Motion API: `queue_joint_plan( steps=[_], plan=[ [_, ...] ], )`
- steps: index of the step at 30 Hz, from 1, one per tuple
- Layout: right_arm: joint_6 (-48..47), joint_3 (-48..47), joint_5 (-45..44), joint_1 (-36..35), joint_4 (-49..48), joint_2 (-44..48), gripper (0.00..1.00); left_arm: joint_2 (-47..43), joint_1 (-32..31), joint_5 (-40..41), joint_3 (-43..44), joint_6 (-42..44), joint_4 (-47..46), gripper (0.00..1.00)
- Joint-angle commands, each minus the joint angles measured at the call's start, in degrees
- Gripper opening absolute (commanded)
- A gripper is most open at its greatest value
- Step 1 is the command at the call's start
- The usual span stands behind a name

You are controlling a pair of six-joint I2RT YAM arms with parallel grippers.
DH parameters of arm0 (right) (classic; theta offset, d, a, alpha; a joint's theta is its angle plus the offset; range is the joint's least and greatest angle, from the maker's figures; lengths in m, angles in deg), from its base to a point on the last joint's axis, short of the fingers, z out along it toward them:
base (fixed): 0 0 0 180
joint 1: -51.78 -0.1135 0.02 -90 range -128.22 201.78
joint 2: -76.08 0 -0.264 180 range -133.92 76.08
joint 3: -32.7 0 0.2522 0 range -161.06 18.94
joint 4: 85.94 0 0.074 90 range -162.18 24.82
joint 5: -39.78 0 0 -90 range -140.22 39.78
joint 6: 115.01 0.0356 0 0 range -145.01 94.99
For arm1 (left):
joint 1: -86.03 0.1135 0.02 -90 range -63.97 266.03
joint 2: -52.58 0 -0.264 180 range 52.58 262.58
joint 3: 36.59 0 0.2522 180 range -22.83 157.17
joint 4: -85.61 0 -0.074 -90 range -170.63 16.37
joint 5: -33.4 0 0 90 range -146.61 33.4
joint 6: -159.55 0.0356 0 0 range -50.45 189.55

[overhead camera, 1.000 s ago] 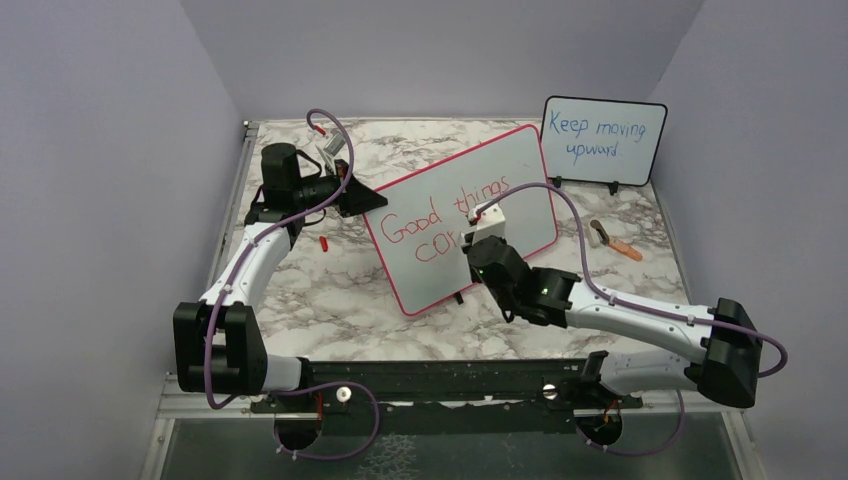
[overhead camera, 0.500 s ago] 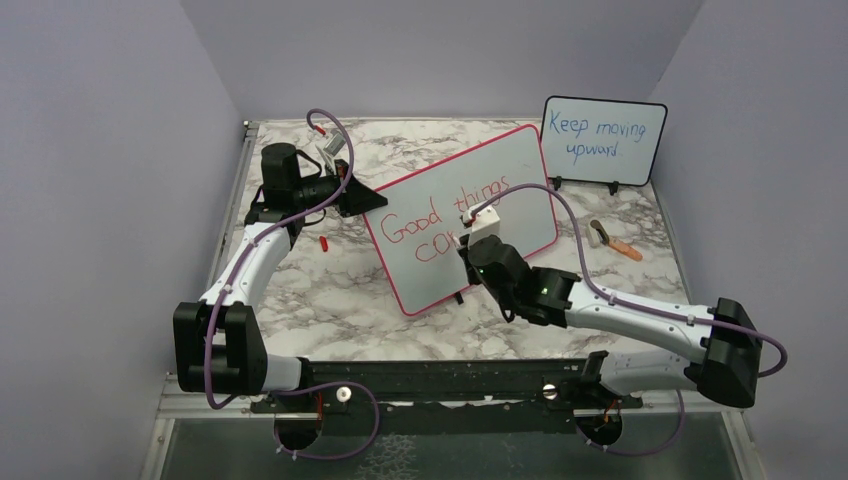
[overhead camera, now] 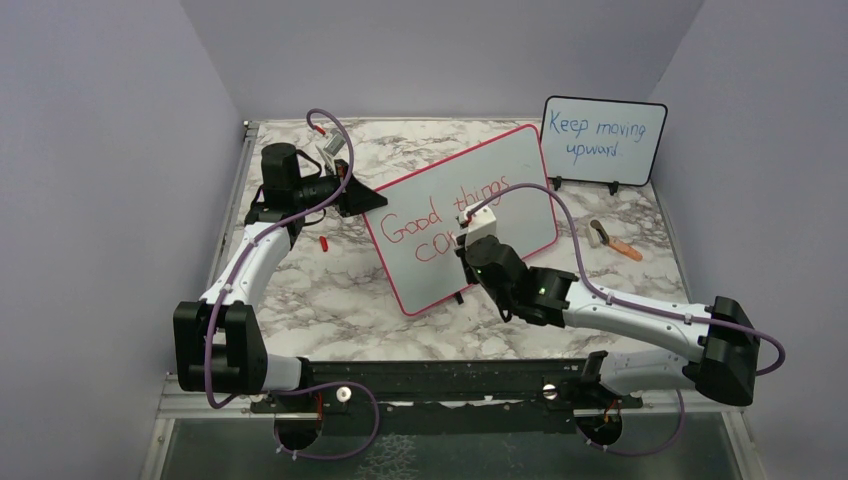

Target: Write a sentence on the whiteboard

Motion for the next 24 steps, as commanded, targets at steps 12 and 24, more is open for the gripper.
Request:
queue_joint_plan(
  steps=[12,24],
  plan=[
    [0.5,-0.7,-4.3,1.3,-2.2,0.1,0.01,2.4,-0.6,6.0,-1.1,4.3,4.1,0.0],
    [3.6,0.8,-2.4,1.8,1.9,-0.2,0.01,2.4,-0.7,6.1,-1.1,4.3,4.1,0.0]
  ],
)
